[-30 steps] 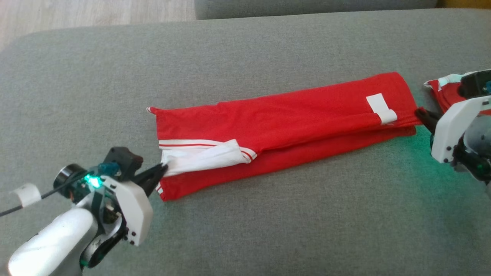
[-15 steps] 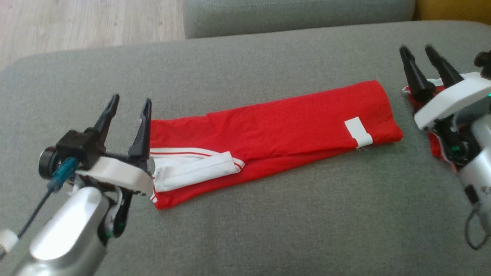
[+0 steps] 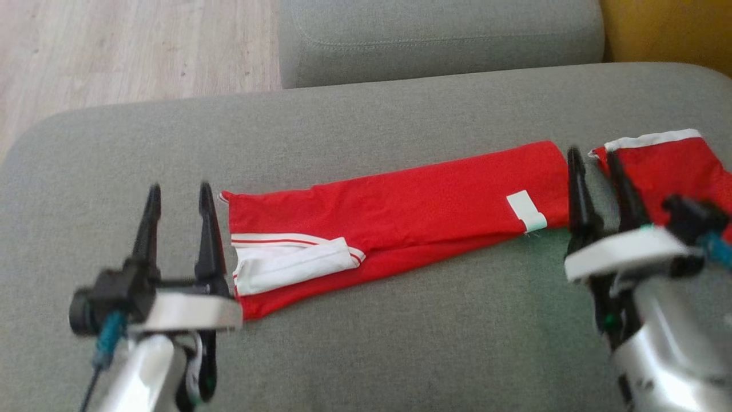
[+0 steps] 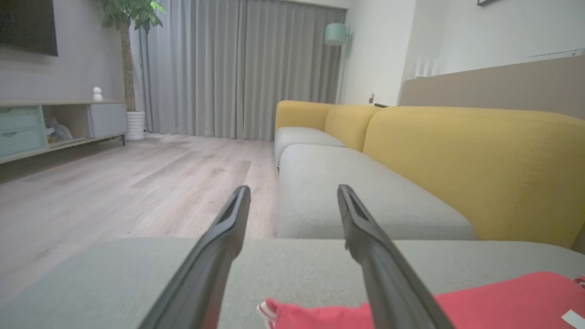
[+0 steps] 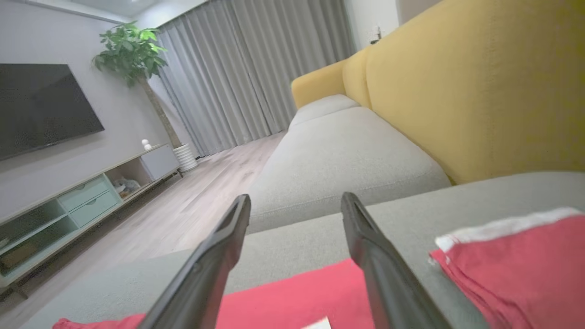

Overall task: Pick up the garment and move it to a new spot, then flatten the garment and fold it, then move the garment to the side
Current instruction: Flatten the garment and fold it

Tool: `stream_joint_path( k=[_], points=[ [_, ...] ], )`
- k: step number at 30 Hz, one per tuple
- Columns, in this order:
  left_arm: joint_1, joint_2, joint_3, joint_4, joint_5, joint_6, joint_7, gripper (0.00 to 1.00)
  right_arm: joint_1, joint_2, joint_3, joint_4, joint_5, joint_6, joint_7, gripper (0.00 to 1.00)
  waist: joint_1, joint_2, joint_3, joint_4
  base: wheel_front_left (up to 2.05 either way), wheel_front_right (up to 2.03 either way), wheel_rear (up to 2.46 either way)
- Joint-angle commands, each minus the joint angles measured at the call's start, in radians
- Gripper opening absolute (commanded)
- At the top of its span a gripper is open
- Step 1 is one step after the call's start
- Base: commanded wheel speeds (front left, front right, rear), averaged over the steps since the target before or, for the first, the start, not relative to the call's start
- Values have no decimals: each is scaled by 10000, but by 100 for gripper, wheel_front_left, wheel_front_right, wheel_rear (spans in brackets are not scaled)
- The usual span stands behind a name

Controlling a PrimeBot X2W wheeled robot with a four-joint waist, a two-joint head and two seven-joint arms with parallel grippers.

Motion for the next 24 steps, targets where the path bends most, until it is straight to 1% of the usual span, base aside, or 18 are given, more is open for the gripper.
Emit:
stream_joint_path(
  k=[1,5,7,11,15,17,24],
  points=[
    [-40,-59,673,-341,269,-23,-60,100,202,292,-186,-546,-358,-9,-108,100,1,-1,-38,1,0,0,0],
    [831,-653,1175,-158,1064,-280,-61,100,1278,999,-924,-1140,-1150,-9,-110,100,1,-1,-72,-30,0,0,0],
    [1066,-926,1444,-43,1302,-439,-61,100,1601,1163,-1076,-1313,-1507,-9,-110,100,1,-1,-17,-39,0,0,0],
    [1094,-1264,1781,108,1799,-865,-61,100,1811,1327,-1240,-1572,-1844,-9,-111,100,1,-1,195,17,0,0,0],
    [845,-1536,2053,192,2162,-1289,-62,100,1520,1363,-1303,-1611,-2258,-9,-109,100,1,-1,532,106,0,0,0],
    [664,-1650,2074,261,2340,-1509,-62,100,1219,1367,-1534,-1489,-2555,-9,-5,100,1,-1,757,189,0,0,0],
    [187,-1991,2293,438,2728,-1976,-62,100,-40,1380,-3173,-194,-3538,-9,1073,100,1,-1,1466,487,0,0,0]
  ],
)
